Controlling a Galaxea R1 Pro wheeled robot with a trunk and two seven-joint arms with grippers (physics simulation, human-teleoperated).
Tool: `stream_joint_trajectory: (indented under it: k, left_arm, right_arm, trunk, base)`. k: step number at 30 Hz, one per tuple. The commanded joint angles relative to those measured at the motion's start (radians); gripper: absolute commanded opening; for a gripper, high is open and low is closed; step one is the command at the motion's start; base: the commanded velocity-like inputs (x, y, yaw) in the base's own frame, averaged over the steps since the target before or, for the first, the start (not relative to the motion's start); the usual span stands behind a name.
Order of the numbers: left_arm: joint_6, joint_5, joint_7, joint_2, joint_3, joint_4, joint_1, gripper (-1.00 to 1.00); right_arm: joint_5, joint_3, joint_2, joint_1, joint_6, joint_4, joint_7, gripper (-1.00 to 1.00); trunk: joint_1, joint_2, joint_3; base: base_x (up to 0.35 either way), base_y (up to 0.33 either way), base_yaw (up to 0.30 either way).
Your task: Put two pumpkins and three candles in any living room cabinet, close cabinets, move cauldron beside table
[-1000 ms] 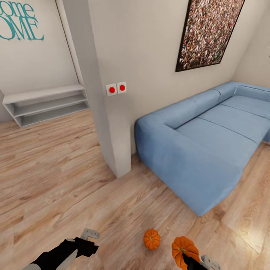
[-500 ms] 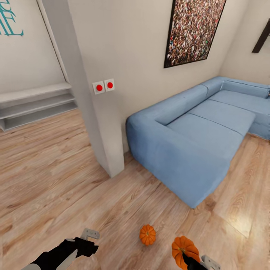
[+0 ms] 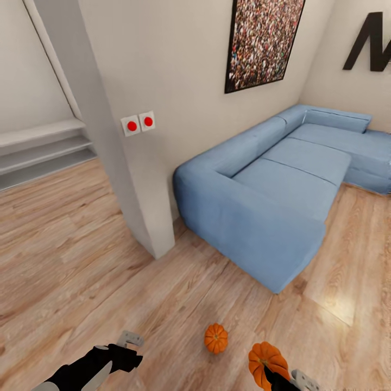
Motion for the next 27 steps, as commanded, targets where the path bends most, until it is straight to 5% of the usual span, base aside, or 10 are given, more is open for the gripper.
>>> stream_joint_trajectory:
  k: [1, 27]
  left_arm:
    - [0.003, 0.004, 0.0, 0.001, -0.004, -0.002, -0.001, 1.0]
    - [0.003, 0.004, 0.0, 0.001, -0.004, -0.002, -0.001, 1.0]
  right_arm:
    - [-0.011, 0.007, 0.0, -0.001, -0.004, 0.002, 0.004, -1.0]
    - [-0.011, 0.009, 0.001, -0.001, 0.016, 0.002, 0.003, -1.0]
  trunk:
    - [0.0, -0.001, -0.002]
    - [0.0, -0.001, -0.036]
  base:
    - [0.115, 0.08, -0.178]
    - [0.034, 0.005, -0.178]
